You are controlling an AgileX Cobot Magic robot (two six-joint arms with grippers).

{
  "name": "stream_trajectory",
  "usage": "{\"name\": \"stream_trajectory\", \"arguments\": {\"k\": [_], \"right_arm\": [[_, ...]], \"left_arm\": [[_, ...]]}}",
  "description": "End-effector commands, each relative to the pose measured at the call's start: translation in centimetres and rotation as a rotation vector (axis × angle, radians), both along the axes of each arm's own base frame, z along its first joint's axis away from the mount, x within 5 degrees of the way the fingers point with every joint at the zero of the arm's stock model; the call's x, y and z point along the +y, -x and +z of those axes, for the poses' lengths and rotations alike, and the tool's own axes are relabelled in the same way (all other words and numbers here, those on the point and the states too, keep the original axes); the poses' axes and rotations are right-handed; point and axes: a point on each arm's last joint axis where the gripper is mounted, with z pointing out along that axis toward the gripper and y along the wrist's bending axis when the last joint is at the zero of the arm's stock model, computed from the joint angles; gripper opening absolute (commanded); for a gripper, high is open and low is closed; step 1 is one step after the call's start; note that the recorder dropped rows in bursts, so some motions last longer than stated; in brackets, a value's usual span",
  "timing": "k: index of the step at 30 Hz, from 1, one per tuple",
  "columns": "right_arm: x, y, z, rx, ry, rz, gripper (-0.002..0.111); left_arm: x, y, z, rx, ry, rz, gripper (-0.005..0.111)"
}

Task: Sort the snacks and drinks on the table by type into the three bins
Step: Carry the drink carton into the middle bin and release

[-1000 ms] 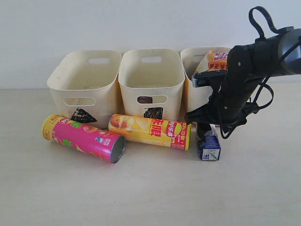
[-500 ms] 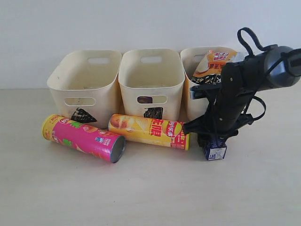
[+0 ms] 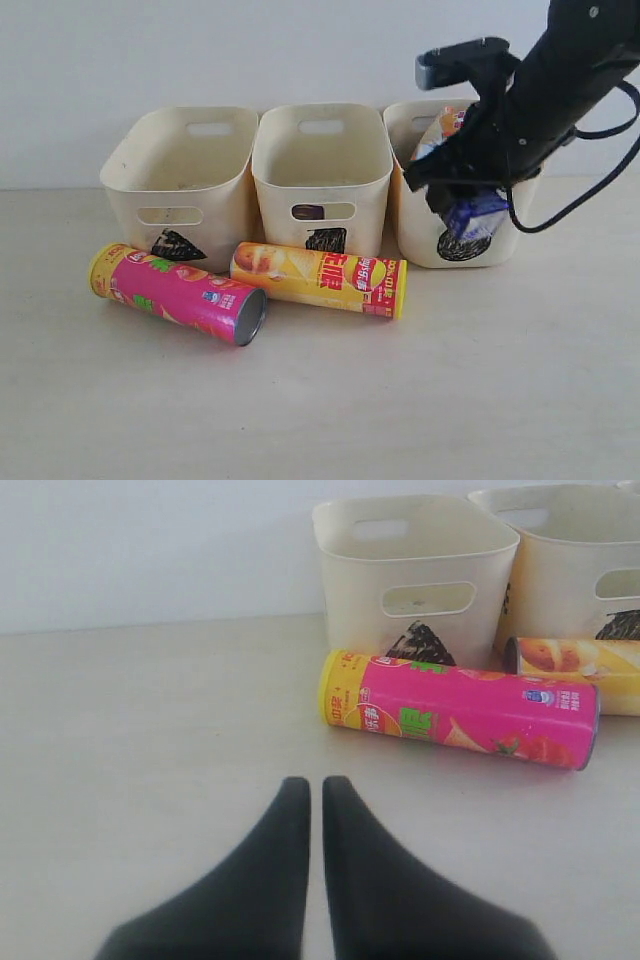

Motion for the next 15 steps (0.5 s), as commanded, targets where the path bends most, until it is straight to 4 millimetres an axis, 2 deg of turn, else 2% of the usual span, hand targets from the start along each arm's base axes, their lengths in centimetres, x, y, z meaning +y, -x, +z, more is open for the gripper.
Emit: {"name": "stream_trajectory", "arguments": {"k": [1,7,15], "right_arm": [[1.8,-1.4,2.1,-0.187,-0.188,0.053,0.000],[3.8,-5.2,2.9,-0.266,-0.271,0.102,0.000],[6.1,-10.5,1.8,-0.295,-0.308,0.115,0.000]], "left_arm": [[0.0,0.0,-0.1,0.000,0.018,-0.001,0.004],[0.0,0.0,-0.1,0.000,0.018,-0.001,0.004],[0.0,0.0,-0.1,0.000,0.018,-0.001,0.004]]}}
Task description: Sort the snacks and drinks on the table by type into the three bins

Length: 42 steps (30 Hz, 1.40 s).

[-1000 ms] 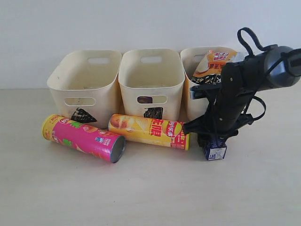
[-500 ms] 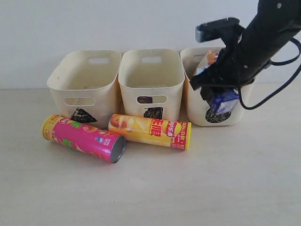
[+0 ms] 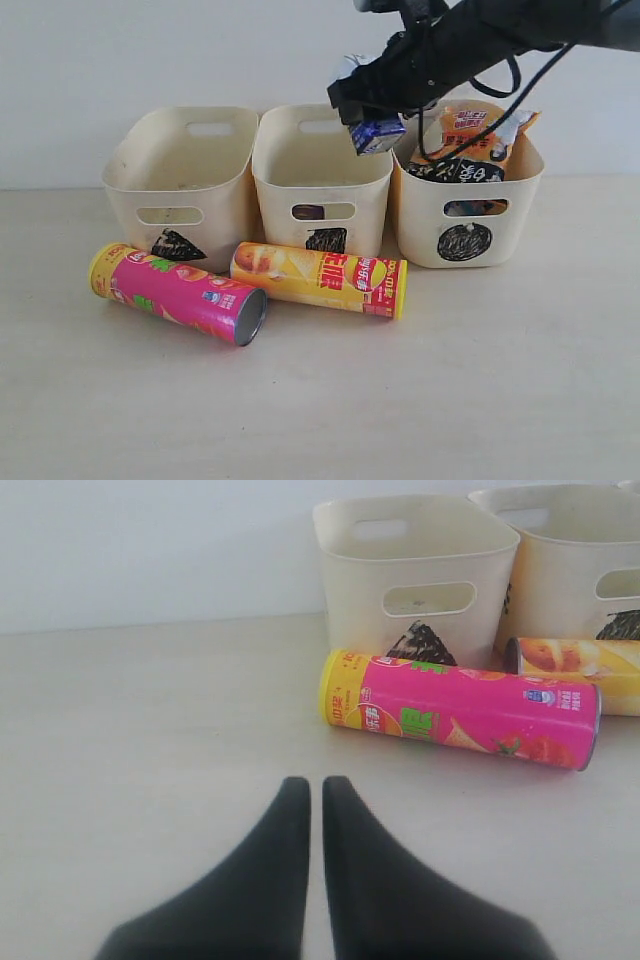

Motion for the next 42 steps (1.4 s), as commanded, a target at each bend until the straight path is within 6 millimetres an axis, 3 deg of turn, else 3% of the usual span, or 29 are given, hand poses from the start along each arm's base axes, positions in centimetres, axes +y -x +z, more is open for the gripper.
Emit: {"name": "stream_trajectory", "arguments": {"k": [1,9,12,16,18,22,26,29,33,34,39,42], "right_arm": [[1.2,-2.5,0.3,-0.044,-0.053,0.004,0.000],[2.7,-5.3,-2.7,0.011,-0.048,0.046,0.005],[2.9,-5.5,-3.7,0.044,-0.039,0.059,0.029],[2.9,-5.7,-3.9,0.030,-0.037,0.055,0.075],[2.9,-5.8,-3.8,0.028,-0.048,0.041,0.085],[2.7,-5.6,-3.3,0.025,-0.038,0.045,0.086],[2.0,-5.2,-2.7,0.032,0.038,0.034,0.072],[0.8,-4.7,-1.7,0.041,0.168,-0.008,0.048],[-1.0,-3.7,-0.1,0.076,0.325,-0.079,0.005],[-1.5,-3.4,0.4,0.087,0.347,-0.109,0.000],[-5.0,-2.4,2.2,0.182,0.420,-0.206,0.000],[-8.2,-1.8,2.4,0.279,0.418,-0.267,0.000]], "left_arm": [[0.0,0.0,-0.1,0.000,0.018,-0.001,0.004],[0.0,0.0,-0.1,0.000,0.018,-0.001,0.004],[0.0,0.0,-0.1,0.000,0.018,-0.001,0.004],[0.0,0.0,-0.1,0.000,0.018,-0.001,0.004],[0.0,0.0,-0.1,0.000,0.018,-0.001,0.004],[0.0,0.0,-0.1,0.000,0.018,-0.001,0.004],[0.0,0.0,-0.1,0.000,0.018,-0.001,0.004],[0.0,0.0,-0.1,0.000,0.018,-0.001,0.004],[0.0,0.0,-0.1,0.000,0.018,-0.001,0.004],[0.0,0.0,-0.1,0.000,0.018,-0.001,0.004],[0.0,0.0,-0.1,0.000,0.018,-0.001,0.004],[0.0,0.0,-0.1,0.000,0.018,-0.001,0.004]]}}
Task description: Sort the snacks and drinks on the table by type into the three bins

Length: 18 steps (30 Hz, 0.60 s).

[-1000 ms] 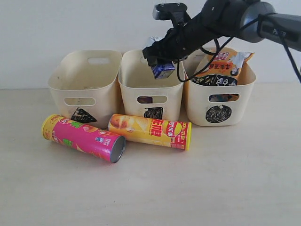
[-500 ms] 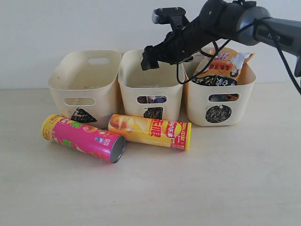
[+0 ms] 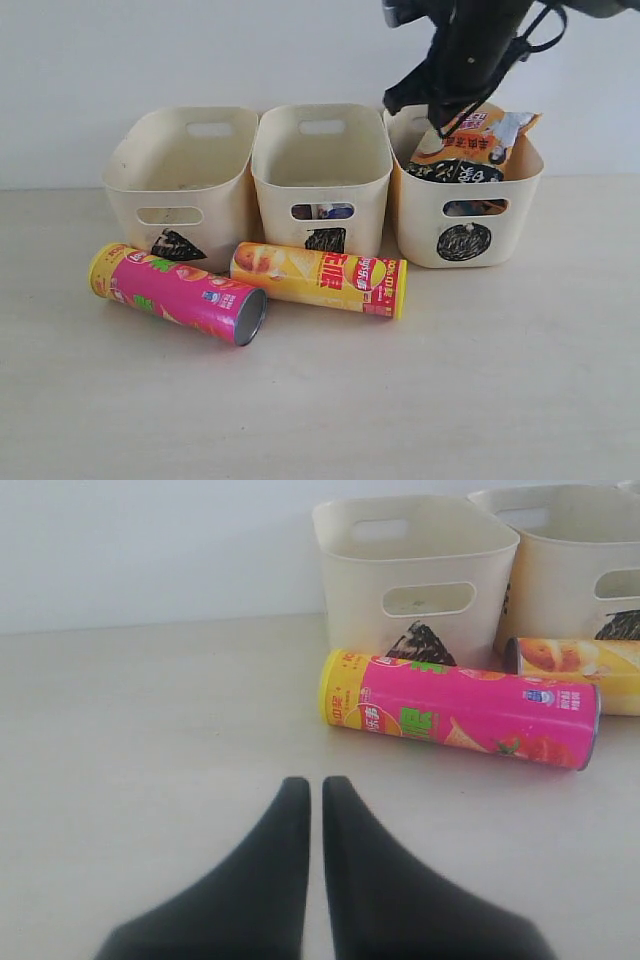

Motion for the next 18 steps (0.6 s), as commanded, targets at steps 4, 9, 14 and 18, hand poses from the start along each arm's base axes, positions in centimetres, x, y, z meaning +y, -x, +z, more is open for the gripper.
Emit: {"name": "stream_trajectory", "arguments": {"k": [4,9,14,18], "right_arm": [[-8.6,2.5,1.8,0.108,0.006,-0.213,0.000],[-12.7,6.1,2.9,0.022,-0.050,-0.327,0.000],[-13.8,11.2,4.3,-0.162,-0.105,-0.343,0.000],[-13.8,15.5,5.0,-0.302,-0.157,-0.331,0.000]], "left_arm": [[0.0,0.0,-0.1,0.000,0.018,-0.001,0.004],[0.0,0.0,-0.1,0.000,0.018,-0.001,0.004],[0.0,0.0,-0.1,0.000,0.018,-0.001,0.004],[0.0,0.0,-0.1,0.000,0.018,-0.001,0.004]]}}
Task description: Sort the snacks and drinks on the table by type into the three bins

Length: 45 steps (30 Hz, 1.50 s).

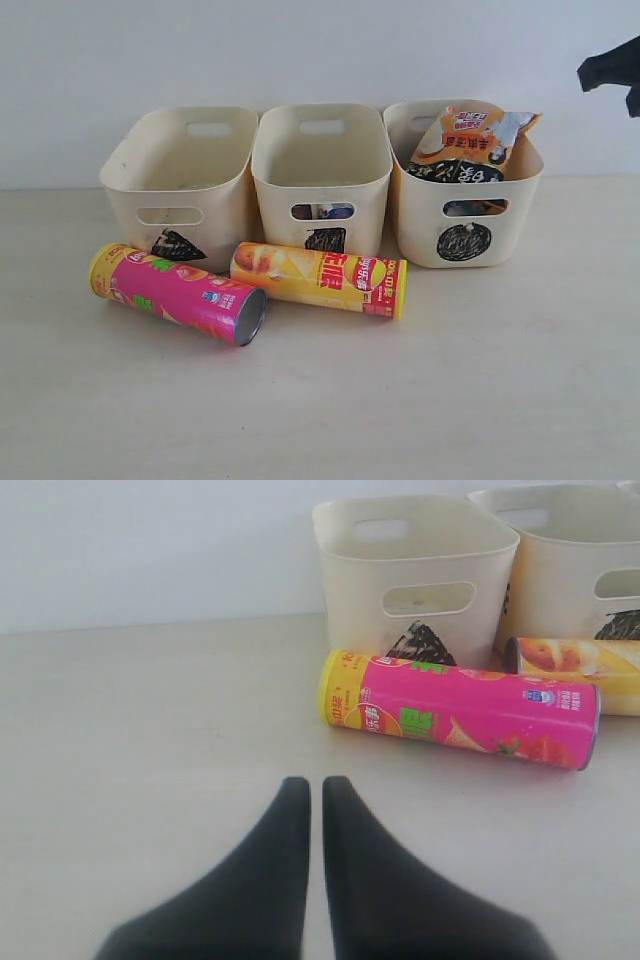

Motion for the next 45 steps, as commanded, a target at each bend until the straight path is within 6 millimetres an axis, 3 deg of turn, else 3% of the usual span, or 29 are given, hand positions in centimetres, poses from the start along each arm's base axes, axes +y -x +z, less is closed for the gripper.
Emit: {"name": "stream_trajectory", "arguments": {"k": [1,10,15,19,27,33,36,45], "right_arm": [[-0.2,4.8,0.9,-0.176,-0.040,-0.002,0.000],[-0.4,14.3,-1.2,-0.327,-0.053,0.010,0.000],[-0.5,17.9,-2.5,-0.371,-0.080,0.006,0.000],[-0.6,20.3,-2.2,-0.355,-0.080,0.001,0.000],[-0.7,22.9,-0.7,-0.467,-0.079,0.009,0.000],[-0.7,23.9,-0.7,-0.528,-0.079,0.013,0.000],[-0.7,24.3,-2.0,-0.549,-0.081,0.014,0.000],[-0.8,28.3,-8.0,-0.603,-0.114,0.010,0.000]], "left_arm": [[0.0,0.0,-0.1,0.000,0.018,-0.001,0.004],[0.0,0.0,-0.1,0.000,0.018,-0.001,0.004],[0.0,0.0,-0.1,0.000,0.018,-0.001,0.004],[0.0,0.0,-0.1,0.000,0.018,-0.001,0.004],[0.0,0.0,-0.1,0.000,0.018,-0.001,0.004],[0.0,0.0,-0.1,0.000,0.018,-0.001,0.004],[0.0,0.0,-0.1,0.000,0.018,-0.001,0.004],[0.0,0.0,-0.1,0.000,0.018,-0.001,0.004]]}}
